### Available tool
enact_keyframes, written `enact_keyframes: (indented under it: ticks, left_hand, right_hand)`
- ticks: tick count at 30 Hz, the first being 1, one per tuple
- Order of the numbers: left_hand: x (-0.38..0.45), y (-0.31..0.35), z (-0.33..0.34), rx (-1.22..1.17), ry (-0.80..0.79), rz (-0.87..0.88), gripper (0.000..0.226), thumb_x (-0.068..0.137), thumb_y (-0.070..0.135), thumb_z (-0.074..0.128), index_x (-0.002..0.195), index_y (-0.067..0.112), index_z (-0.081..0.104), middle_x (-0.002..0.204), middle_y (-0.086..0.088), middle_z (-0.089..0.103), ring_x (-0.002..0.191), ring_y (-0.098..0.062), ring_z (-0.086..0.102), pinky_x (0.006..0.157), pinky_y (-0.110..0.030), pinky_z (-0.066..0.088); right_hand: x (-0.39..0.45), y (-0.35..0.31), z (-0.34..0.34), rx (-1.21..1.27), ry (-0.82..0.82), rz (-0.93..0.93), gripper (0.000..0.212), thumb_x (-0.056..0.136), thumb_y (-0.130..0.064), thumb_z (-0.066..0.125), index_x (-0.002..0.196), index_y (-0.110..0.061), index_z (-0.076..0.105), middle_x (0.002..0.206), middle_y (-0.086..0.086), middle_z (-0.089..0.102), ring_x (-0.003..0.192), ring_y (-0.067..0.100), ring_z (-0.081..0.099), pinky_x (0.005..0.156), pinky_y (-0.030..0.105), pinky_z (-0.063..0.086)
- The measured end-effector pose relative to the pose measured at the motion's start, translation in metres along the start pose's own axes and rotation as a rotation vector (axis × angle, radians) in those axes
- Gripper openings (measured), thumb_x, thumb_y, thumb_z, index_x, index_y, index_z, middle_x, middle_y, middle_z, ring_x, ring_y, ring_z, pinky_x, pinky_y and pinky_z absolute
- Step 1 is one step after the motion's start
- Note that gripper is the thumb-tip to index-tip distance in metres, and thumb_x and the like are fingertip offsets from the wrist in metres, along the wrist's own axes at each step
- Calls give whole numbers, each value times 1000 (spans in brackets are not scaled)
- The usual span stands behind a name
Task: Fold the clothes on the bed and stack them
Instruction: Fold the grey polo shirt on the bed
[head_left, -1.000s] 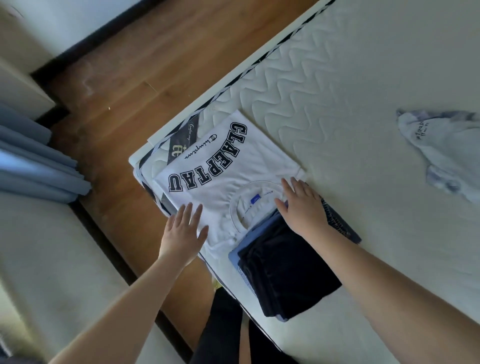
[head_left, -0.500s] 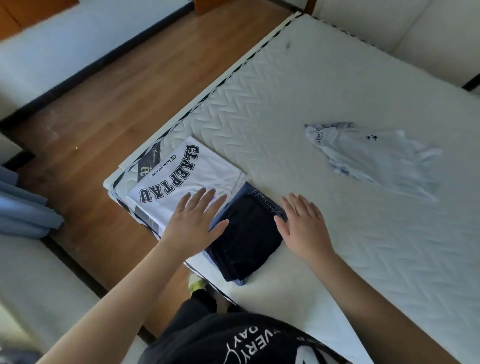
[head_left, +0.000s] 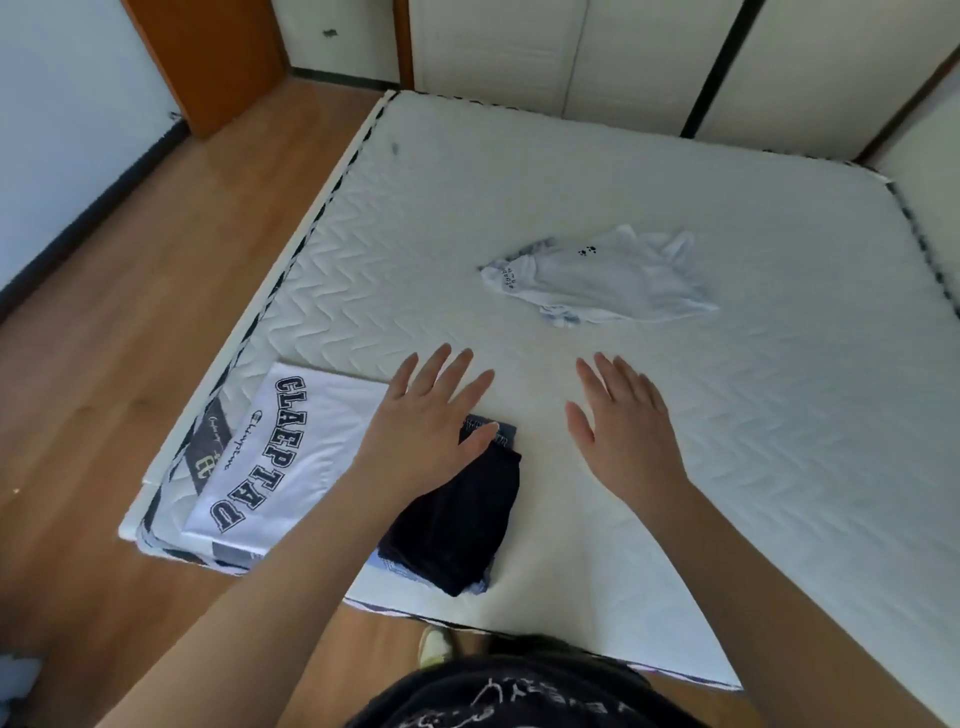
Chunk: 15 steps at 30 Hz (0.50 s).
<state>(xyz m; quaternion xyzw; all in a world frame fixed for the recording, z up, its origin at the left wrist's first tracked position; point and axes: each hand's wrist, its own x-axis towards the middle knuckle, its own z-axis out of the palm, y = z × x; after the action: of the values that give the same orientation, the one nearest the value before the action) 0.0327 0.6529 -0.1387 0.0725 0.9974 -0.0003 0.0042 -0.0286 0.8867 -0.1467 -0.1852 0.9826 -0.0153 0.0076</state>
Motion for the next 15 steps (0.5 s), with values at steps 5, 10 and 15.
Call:
enact_keyframes:
  ticks: [5,10,15]
  left_hand:
    - [14,4,-3,38,-49,121,79,85,71,-1,155,36,7,164,4,-2,151,-20,-9,121,-45,-4]
    - [40,36,-16,25,12,203,75,88,65,-1,156,33,6,164,3,-2,151,-19,-8,121,-44,-5]
    - [65,80,-20,10,39,286,73,90,63,0,156,32,6,164,1,-1,151,-19,-8,121,-43,-6]
  right_hand:
    - [-28,7,-12,-30,37,194,60,101,-48,20,154,-22,23,159,7,26,147,27,23,121,43,14]
    - [-49,25,-23,-23,95,291,57,102,-46,26,152,-20,28,157,10,30,145,29,27,120,44,16]
    - [-64,62,-30,-33,93,334,59,102,-47,22,154,-20,23,159,9,26,147,27,22,121,43,13]
